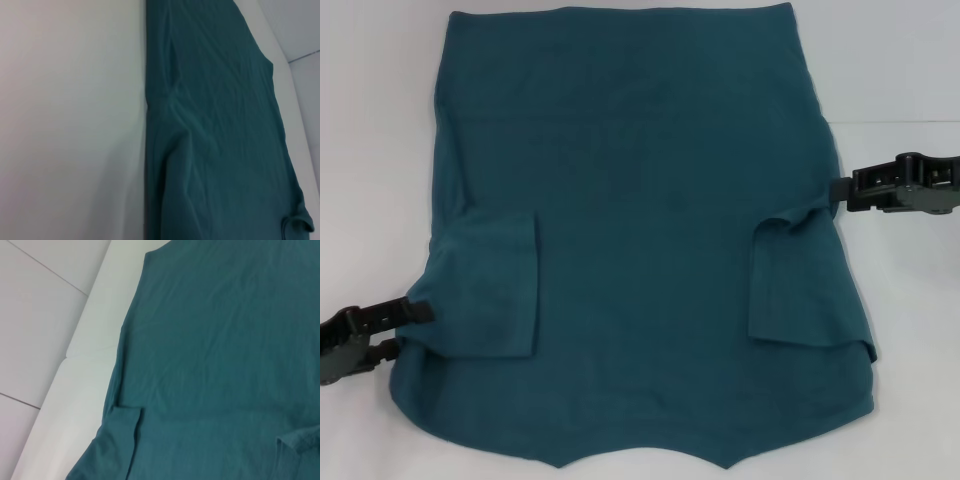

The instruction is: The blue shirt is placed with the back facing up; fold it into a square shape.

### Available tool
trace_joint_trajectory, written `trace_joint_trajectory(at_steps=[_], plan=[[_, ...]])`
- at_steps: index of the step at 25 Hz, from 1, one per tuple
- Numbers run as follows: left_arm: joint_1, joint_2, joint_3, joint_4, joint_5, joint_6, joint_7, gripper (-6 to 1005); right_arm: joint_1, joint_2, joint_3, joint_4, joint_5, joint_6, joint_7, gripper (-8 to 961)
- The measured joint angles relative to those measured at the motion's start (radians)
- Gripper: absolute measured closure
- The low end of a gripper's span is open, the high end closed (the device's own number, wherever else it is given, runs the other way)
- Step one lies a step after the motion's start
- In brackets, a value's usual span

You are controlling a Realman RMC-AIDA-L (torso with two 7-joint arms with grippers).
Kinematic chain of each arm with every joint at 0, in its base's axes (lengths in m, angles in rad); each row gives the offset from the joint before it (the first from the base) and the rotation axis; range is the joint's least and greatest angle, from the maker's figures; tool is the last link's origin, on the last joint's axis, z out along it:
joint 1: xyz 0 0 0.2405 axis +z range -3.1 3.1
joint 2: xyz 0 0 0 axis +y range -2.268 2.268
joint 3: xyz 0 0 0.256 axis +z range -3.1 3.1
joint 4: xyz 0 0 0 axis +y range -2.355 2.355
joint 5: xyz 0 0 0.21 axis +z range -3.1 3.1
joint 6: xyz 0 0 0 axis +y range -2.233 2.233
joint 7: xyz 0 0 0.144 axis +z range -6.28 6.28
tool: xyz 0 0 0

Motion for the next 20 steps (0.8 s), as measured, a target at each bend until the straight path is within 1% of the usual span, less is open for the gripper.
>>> trace_joint_trajectory(at_steps=[9,13,20], plan=[[0.036,-0.001,-0.010,0.014,0.013,-0.015,-0.021,233,-0.004,0.000,0.001,0.000,0.000,-0.002,-0.001,508],[0.050,-0.004,-0.048,0.025,0.021,-0.018,-0.026,236,-0.004,0.000,0.001,0.000,0.000,-0.002,-0.001,508],[0.055,-0.005,-0.048,0.020,0.031,-0.021,-0.030,241,-0.003,0.000,0.002,0.000,0.000,0.000,-0.001,507]])
